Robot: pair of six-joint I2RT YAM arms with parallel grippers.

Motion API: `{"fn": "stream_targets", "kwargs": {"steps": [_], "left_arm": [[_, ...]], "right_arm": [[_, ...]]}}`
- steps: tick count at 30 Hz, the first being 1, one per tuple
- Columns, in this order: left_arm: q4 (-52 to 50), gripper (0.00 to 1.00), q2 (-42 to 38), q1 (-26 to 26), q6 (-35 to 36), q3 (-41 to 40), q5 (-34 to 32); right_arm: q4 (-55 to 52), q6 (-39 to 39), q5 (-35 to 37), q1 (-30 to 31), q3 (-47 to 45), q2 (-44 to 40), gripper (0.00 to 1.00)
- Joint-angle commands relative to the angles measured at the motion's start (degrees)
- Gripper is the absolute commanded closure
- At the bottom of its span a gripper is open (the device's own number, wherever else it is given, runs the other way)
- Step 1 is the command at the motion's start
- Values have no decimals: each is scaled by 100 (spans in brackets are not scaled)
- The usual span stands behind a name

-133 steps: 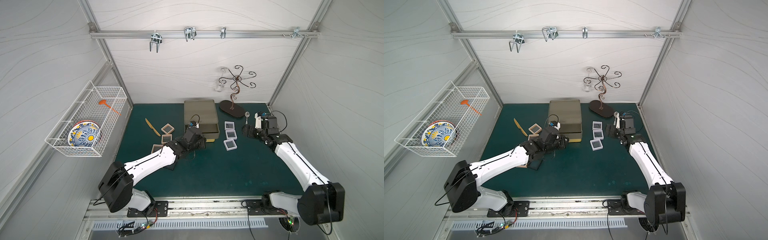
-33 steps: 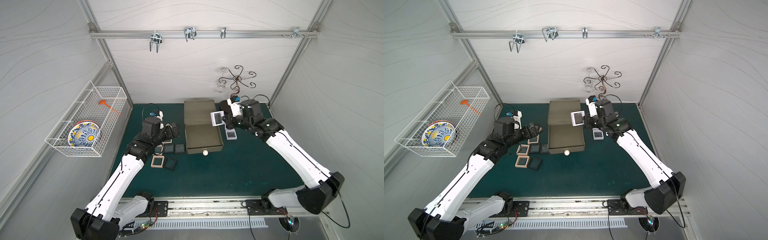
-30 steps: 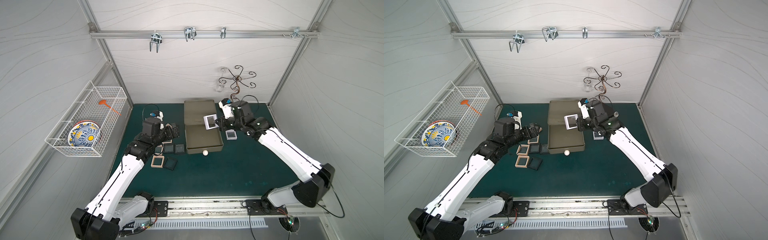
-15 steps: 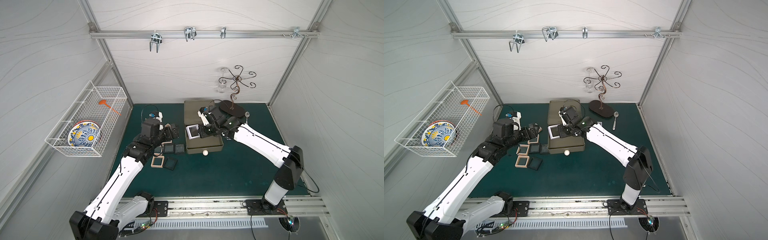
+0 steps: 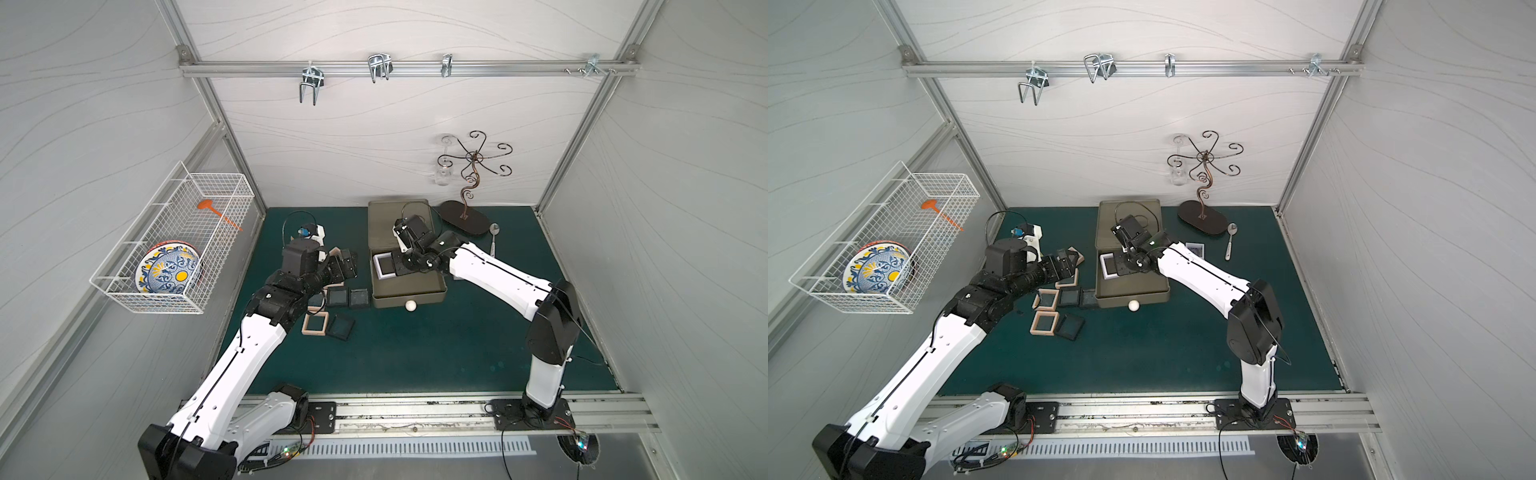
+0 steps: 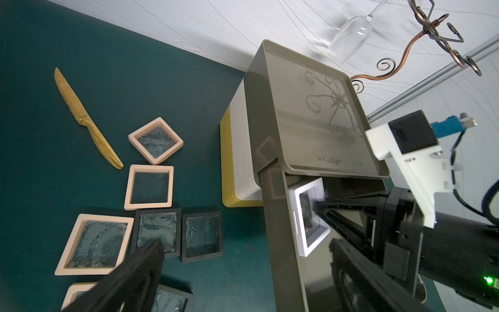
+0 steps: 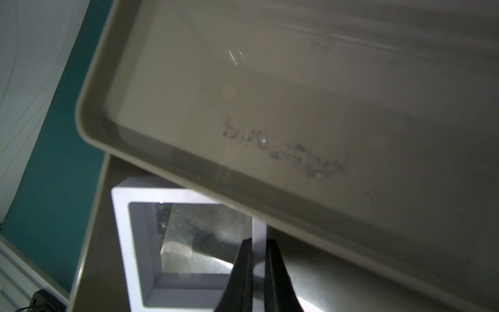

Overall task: Place the brooch boxes into the drawer by color
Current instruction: Place the brooch box in the drawer.

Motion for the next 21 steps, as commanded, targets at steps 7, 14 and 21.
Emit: {"fn": "stream_targets", "kwargs": {"steps": [7,14,21], "left_arm": [[141,0,-91,31,102,31,-99],[115,0,-57,31,110,36,-111],[161,0,58,31,314,59,151]], "right_arm": [[9,136,62,-67,180,88,73],[461,66,-21,-76,-246,-568,64],[1473,-1030,-156,-180,-1535,-2379,47]]}}
